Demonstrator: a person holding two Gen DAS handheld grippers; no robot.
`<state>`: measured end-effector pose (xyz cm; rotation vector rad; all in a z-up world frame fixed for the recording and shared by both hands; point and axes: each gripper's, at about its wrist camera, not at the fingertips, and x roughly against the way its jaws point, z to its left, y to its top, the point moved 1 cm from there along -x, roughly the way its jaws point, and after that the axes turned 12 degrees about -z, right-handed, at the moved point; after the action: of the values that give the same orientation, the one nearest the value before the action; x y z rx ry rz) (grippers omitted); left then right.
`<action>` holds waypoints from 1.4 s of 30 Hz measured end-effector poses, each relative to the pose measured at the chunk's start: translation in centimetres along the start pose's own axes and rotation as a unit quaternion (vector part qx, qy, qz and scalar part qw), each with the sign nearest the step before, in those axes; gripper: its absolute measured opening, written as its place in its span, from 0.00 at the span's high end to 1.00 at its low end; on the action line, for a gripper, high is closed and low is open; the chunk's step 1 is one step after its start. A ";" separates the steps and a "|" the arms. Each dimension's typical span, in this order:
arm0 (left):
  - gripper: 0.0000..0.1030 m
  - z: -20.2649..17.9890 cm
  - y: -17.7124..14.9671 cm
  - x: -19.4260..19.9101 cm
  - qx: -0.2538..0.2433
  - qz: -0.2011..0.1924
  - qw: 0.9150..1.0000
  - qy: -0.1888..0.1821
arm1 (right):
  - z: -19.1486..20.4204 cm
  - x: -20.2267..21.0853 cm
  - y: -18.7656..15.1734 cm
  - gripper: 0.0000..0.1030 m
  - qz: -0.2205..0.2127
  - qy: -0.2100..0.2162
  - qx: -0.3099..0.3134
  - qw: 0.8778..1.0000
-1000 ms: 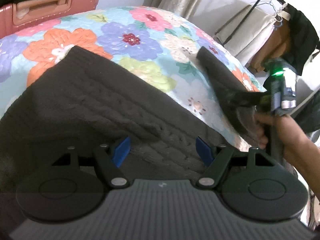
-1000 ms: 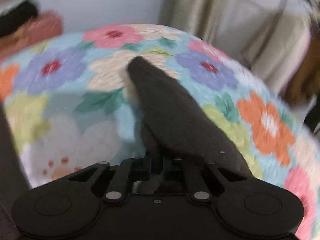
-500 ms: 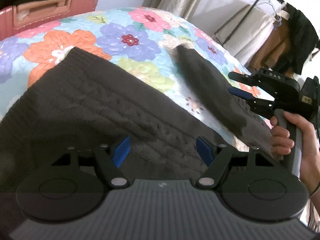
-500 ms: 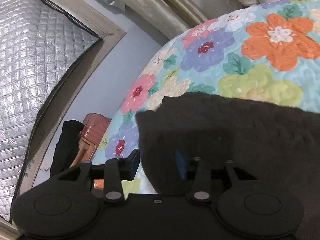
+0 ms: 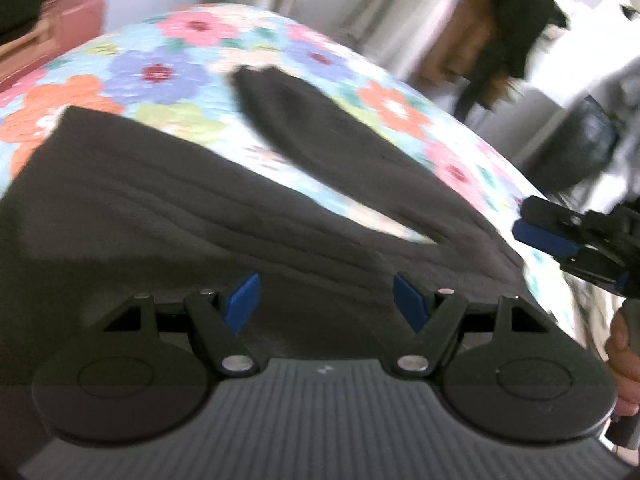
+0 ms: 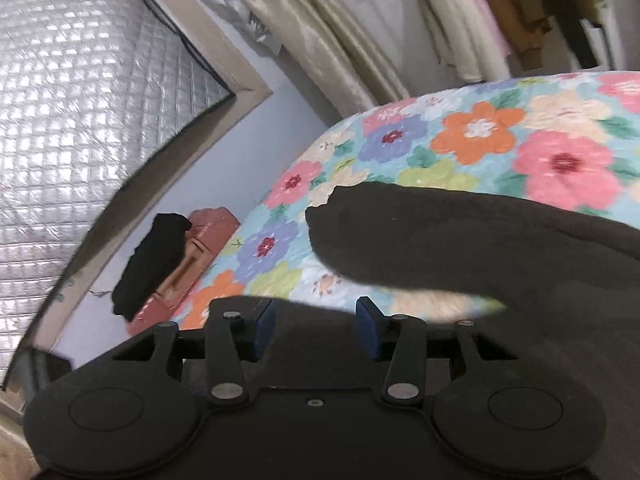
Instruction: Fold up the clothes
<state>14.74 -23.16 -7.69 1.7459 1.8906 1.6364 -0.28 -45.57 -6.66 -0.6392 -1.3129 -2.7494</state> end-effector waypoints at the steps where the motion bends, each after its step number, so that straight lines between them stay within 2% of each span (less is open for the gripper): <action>1: 0.29 -1.3 -0.6 0.5 -0.014 0.009 1.000 -0.012 | -0.4 1.8 -0.6 0.51 0.001 -0.006 0.000 1.000; 5: 0.29 -5.5 -3.0 2.1 -0.046 0.044 0.996 -0.059 | -1.9 8.8 -2.9 0.50 0.007 -0.032 0.000 0.999; 9: 0.29 -10.0 -6.5 3.0 -0.081 0.085 0.988 -0.097 | -3.5 15.8 -5.3 0.50 0.012 -0.058 0.001 0.998; 16: 0.29 -15.9 -13.3 4.7 -0.157 0.123 0.974 -0.112 | -6.2 27.7 -9.6 0.50 0.023 -0.100 0.000 0.995; 19: 0.29 -16.5 -14.9 6.1 -0.150 0.128 0.973 -0.123 | -7.3 30.4 -12.9 0.50 0.035 -0.093 -0.007 0.995; 21: 0.29 -16.1 -15.7 7.2 -0.141 0.125 0.976 -0.110 | -8.0 31.8 -15.2 0.50 0.039 -0.088 -0.015 0.995; 25: 0.29 -13.9 -17.4 10.5 -0.132 0.088 0.985 -0.061 | -8.8 33.5 -19.1 0.50 0.042 -0.082 -0.026 0.995; 29: 0.29 -10.5 -19.0 13.5 -0.071 0.072 0.994 -0.044 | -9.0 34.2 -21.3 0.50 0.038 -0.065 -0.030 0.997; 32: 0.29 -9.2 -20.2 15.5 -0.045 0.052 0.997 -0.033 | -8.8 34.9 -21.9 0.50 0.033 -0.050 -0.039 0.997; 36: 0.29 -8.6 -21.7 17.8 -0.034 0.019 0.998 -0.041 | -7.4 37.1 -21.3 0.50 0.009 -0.037 -0.038 0.999; 39: 0.29 -9.0 -22.6 19.0 -0.047 0.007 0.997 -0.060 | -5.8 38.9 -20.7 0.50 0.001 -0.050 -0.018 0.999; 41: 0.27 -10.1 -23.3 19.5 -0.073 0.000 0.995 -0.074 | -4.7 39.6 -21.1 0.44 -0.007 -0.065 0.006 0.998; 42: 0.27 -10.5 -23.7 19.9 -0.087 -0.003 0.993 -0.079 | -4.4 39.6 -21.6 0.36 -0.004 -0.068 0.012 0.998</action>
<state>-14.66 -9.09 -9.21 1.7409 1.6305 1.5584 -42.40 -29.12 -10.28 -0.8342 -1.3757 -2.7349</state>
